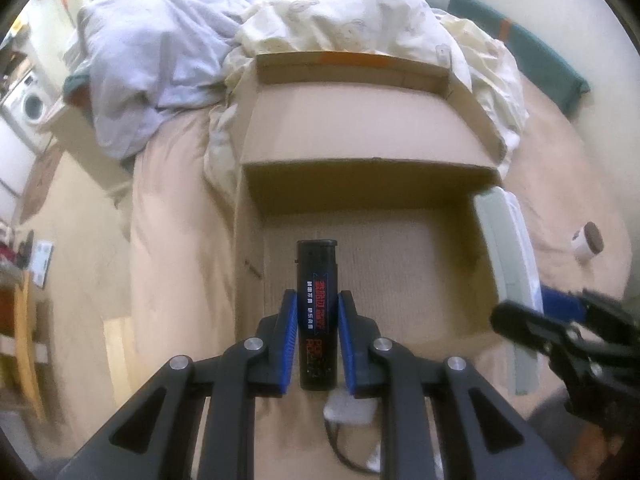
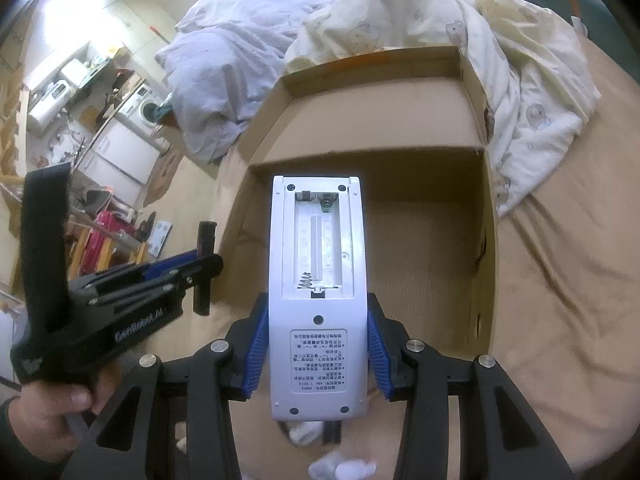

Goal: Organize rigid objects
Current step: 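Carry the lighter and panel into the box and open both tools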

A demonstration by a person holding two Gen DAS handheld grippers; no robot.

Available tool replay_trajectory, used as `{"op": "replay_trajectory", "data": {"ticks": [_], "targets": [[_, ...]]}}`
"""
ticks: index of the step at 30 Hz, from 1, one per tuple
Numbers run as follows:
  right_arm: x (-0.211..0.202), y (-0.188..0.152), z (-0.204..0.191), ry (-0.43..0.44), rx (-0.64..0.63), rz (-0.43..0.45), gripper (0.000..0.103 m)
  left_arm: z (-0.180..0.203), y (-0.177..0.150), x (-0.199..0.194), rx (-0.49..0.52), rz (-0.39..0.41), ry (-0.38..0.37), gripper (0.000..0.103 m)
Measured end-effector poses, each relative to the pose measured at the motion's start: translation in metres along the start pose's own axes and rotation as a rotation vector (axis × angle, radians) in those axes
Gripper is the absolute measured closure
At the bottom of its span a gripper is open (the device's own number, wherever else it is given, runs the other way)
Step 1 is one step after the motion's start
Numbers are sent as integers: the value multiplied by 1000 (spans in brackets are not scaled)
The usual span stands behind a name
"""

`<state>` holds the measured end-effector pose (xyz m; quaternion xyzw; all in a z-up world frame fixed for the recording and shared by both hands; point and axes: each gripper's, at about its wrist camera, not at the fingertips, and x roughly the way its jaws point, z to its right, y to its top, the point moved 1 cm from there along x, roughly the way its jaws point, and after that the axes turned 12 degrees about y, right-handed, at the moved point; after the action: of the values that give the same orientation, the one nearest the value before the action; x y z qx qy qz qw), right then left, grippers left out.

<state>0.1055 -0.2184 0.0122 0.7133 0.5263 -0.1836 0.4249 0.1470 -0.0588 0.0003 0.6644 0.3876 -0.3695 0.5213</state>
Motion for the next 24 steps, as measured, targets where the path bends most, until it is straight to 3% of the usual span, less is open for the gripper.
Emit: {"op": "replay_trajectory", "data": {"ticks": [8,17,24], "targets": [[47,22,37,-10,41,-21,56,23,6,50,43,-50,-19,85],[80,17,72,7,115,-47,56,28,2,86,29,-133,-23,85],[95,18,76,-78,93,-80,56,35,-3,95,60,-146,10,85]]}}
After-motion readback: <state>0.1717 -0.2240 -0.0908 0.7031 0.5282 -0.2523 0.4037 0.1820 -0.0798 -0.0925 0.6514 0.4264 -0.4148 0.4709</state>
